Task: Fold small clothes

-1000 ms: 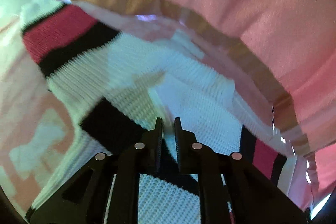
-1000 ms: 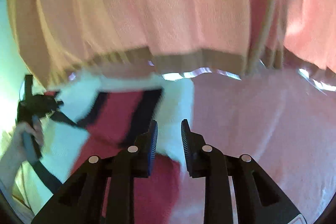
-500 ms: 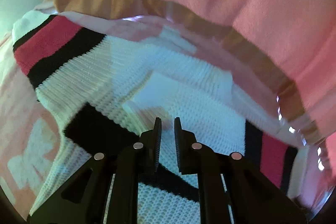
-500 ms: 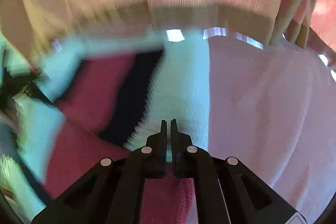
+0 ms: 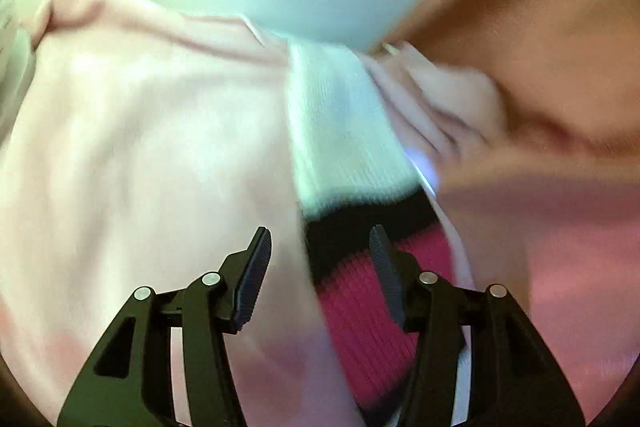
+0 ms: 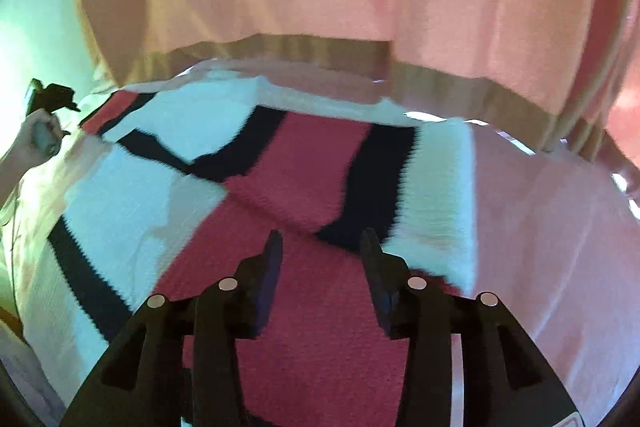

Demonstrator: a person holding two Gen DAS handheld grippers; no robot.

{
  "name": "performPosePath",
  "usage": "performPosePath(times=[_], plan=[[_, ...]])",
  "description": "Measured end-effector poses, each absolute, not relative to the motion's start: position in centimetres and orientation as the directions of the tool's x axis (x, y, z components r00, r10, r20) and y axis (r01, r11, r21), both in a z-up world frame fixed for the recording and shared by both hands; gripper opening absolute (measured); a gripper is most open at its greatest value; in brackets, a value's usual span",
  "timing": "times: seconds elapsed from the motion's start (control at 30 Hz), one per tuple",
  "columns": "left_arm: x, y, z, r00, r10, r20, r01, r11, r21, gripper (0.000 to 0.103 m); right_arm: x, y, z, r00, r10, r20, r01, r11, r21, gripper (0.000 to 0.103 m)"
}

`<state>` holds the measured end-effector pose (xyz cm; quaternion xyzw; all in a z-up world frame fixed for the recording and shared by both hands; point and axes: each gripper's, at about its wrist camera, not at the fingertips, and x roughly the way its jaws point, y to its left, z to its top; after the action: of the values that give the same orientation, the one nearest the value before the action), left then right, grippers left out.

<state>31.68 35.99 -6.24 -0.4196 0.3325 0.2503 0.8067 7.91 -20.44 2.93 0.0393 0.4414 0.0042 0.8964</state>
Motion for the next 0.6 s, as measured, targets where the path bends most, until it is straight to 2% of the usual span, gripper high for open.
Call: performPosePath(times=[0.07,0.13,0.23,0.27,0.37,0.47,0.6], plan=[[32.9,37.8,-6.9,0.647,0.124,-0.752,-0.683,0.533,-0.499,0.048,8.4,-18.9,2.0,0.592,0.048,-0.805,0.003,0.998,0.061,0.04],[34.3,38.6,-7.9,0.638,0.114,-0.762,-0.671,0.567,-0.477,0.042,8.6,-18.3,1.0,0.573,0.043,-0.819,-0.013,0.999,0.044,0.04],[35.8,38.7,-8.2,0.645,0.123,-0.754,-0.64,0.625,-0.446,0.021,9.0,-18.4,-0.4,0.547,0.044,-0.836,-0.004,0.999,0.05,0.04],[36.4,38.8,-8.3,0.659,0.091,-0.746,-0.611,0.643,-0.461,0.009,9.0,-18.6,-0.6,0.543,0.046,-0.838,0.004,0.998,0.057,0.04],[36.4,38.0,-7.1,0.682,0.117,-0.722,-0.59,0.671,-0.449,0.007,9.0,-19.1,-0.7,0.543,0.042,-0.838,0.025,0.997,0.067,0.04],[35.3,34.9,-3.7,0.744,0.122,-0.657,-0.507,0.743,-0.436,0.006,8.9,-19.4,-0.1,0.557,0.035,-0.83,0.031,0.998,0.063,0.04],[31.9,25.2,4.1,0.859,0.008,-0.512,-0.254,0.875,-0.412,0.006,8.6,-20.2,1.8,0.6,0.032,-0.8,0.049,0.996,0.076,0.041]])
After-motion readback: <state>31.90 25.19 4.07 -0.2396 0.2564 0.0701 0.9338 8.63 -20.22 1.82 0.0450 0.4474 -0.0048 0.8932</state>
